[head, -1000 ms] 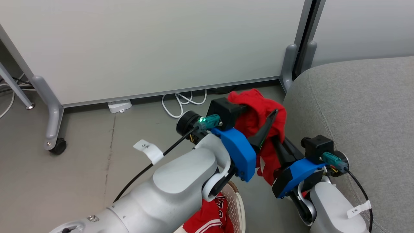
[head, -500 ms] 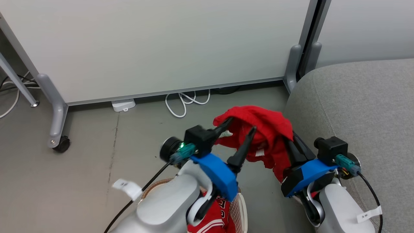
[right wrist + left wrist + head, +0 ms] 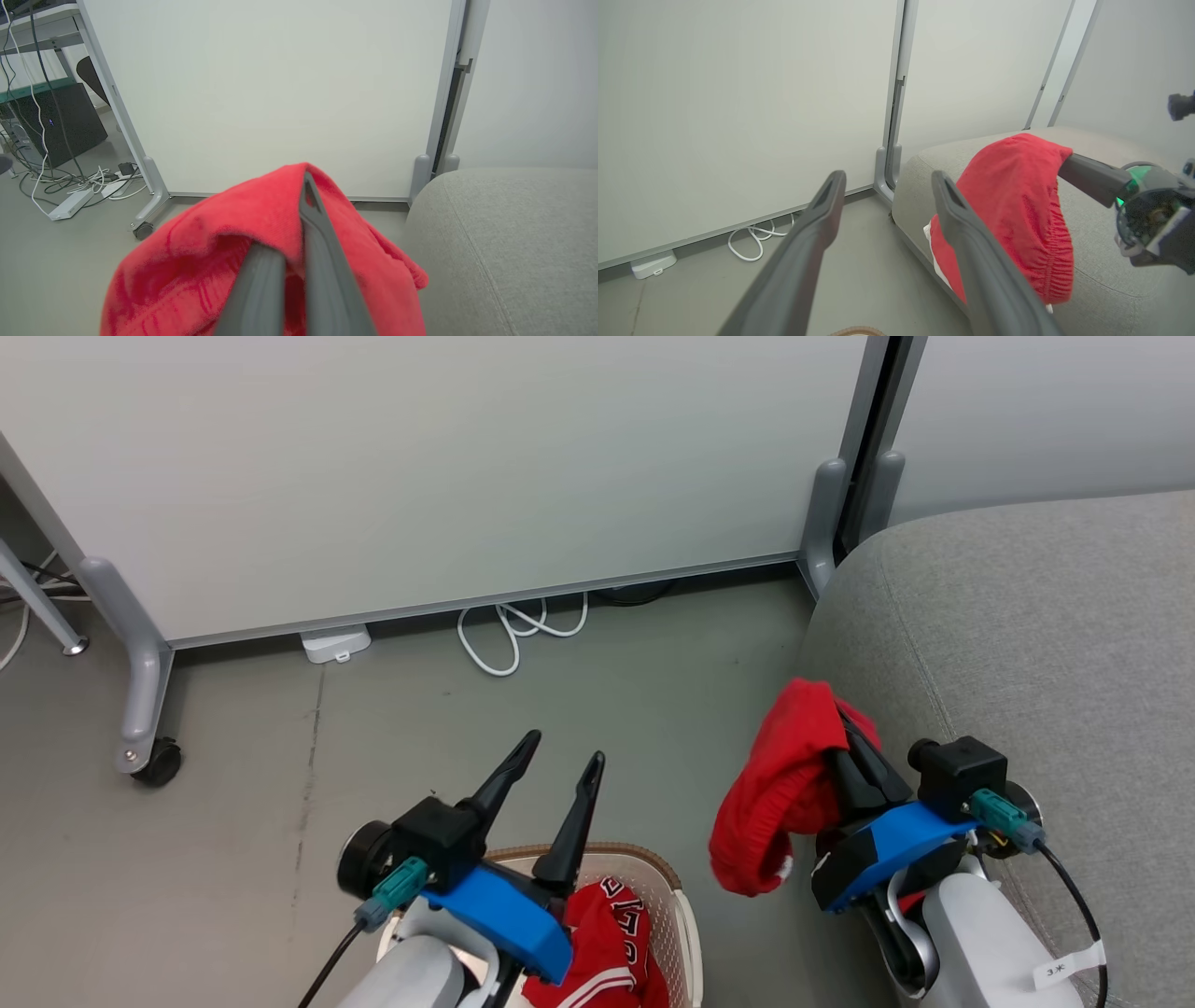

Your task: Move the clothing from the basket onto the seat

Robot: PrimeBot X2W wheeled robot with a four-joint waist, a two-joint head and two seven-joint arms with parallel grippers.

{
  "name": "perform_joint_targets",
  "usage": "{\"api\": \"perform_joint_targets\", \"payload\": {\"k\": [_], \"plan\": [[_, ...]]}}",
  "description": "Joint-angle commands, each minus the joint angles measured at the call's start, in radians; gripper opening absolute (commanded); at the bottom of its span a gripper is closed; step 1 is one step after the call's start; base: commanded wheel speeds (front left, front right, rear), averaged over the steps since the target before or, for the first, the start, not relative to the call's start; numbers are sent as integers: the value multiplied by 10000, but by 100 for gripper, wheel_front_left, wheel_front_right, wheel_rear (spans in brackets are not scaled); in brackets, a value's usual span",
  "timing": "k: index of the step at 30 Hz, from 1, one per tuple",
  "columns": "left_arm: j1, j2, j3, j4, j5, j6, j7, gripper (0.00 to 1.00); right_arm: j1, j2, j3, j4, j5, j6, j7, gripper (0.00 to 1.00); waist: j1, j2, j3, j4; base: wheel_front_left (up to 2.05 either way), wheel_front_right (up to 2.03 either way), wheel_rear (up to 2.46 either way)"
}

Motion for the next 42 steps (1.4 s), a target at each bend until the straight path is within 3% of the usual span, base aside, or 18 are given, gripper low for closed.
{"api": "perform_joint_targets", "payload": {"k": [1,10,22,42], "plan": [[383,0,473,-190,351,-112,-45,100,139,-18,18,-56,-54,5,-58,0,0,0,-10,-33,0,0,0],[1566,-352,1990,-554,1698,-675,-46,100,272,-19,-12,-130,-51,5,-58,0,0,0,-71,-133,0,0,0],[1725,-791,2688,-554,2457,-998,-45,100,226,-21,73,-242,51,5,-58,0,0,0,94,-584,0,0,0],[1320,-726,2498,-702,2545,-1079,-45,100,281,-15,70,-694,262,7,-58,0,0,0,492,-3633,0,0,0]]}}
